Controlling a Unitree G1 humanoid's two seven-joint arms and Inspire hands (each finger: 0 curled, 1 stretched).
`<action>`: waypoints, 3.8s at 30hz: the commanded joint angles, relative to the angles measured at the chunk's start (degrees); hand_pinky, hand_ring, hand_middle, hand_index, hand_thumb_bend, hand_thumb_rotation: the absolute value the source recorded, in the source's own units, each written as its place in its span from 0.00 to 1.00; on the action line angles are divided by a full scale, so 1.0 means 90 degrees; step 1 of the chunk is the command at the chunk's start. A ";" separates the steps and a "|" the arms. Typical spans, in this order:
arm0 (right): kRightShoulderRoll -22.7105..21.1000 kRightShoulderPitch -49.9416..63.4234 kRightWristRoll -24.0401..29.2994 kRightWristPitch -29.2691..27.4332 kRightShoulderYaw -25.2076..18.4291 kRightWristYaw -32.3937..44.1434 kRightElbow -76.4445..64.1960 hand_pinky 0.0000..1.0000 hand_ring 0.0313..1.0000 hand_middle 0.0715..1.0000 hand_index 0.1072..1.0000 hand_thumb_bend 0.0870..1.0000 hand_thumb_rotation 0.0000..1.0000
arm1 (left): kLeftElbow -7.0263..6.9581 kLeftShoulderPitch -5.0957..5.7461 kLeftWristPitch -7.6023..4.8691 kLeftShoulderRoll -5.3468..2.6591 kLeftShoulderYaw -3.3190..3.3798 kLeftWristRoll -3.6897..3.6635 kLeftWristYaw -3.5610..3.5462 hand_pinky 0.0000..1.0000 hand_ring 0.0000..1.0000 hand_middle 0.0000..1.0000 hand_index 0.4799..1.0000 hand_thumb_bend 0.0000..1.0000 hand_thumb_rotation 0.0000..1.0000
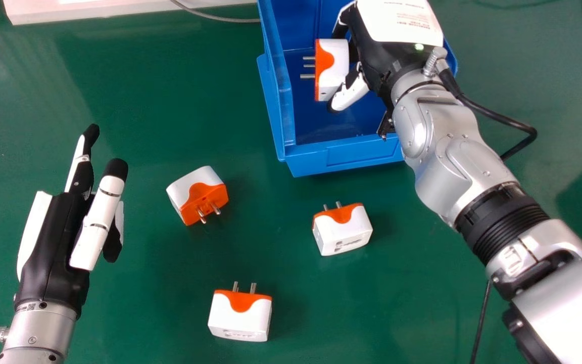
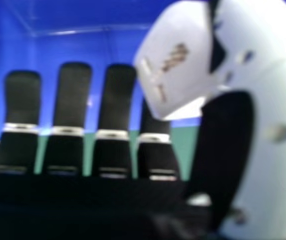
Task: Pick all objects and put in blue box
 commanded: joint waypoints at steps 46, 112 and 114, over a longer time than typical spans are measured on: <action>-0.0154 0.3478 -0.0423 0.1048 -0.0356 -0.0083 -0.5497 0.92 0.99 1.00 1.00 0.52 0.39 | -0.0814 -0.0362 0.1769 -0.0359 0.0463 -0.2416 -0.0216 0.00 0.00 0.00 1.00 0.67 1.00; 0.0534 0.8249 -0.1070 0.0218 0.0683 -0.0994 -0.6786 0.94 0.99 1.00 0.98 0.49 0.43 | -0.0678 -0.0613 0.1591 -0.0811 0.0301 -0.1858 0.0138 0.00 0.00 0.00 1.00 0.66 1.00; 0.0509 0.8184 -0.1049 0.0210 0.0646 -0.0952 -0.6673 0.94 0.99 1.00 0.98 0.49 0.43 | -0.0689 -0.0601 0.1578 -0.0816 0.0291 -0.1829 0.0135 0.00 0.00 0.00 1.00 0.66 1.00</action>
